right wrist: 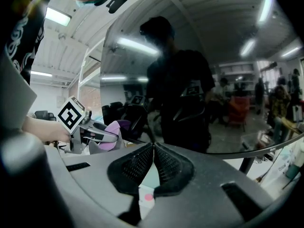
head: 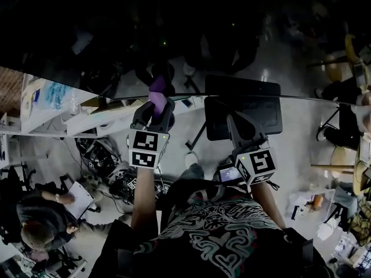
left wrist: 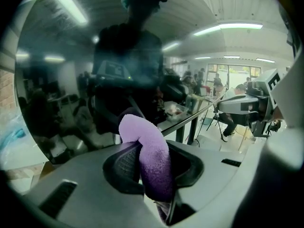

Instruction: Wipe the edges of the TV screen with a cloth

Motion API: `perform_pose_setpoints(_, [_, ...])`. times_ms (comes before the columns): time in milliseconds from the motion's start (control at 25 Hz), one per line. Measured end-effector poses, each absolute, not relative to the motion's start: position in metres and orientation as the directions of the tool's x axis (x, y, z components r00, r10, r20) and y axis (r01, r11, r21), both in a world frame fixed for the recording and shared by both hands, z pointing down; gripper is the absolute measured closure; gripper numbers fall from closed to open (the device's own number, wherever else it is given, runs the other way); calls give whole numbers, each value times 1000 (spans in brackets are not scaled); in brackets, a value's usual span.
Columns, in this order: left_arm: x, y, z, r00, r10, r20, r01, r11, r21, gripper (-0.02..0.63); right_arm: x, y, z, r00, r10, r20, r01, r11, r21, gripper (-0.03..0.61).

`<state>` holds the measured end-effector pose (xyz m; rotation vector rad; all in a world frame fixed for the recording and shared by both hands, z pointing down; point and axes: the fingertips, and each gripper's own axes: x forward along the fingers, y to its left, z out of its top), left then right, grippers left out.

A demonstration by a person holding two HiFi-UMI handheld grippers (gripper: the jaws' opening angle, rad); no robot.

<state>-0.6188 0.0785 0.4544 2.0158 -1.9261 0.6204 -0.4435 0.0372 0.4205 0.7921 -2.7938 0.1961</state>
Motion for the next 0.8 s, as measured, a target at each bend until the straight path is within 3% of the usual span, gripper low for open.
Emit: perform_pose_setpoints(800, [-601, 70, 453, 54, -872, 487, -993, -100, -69, 505, -433, 35, 420, -818, -515, 256, -545, 836, -59, 548])
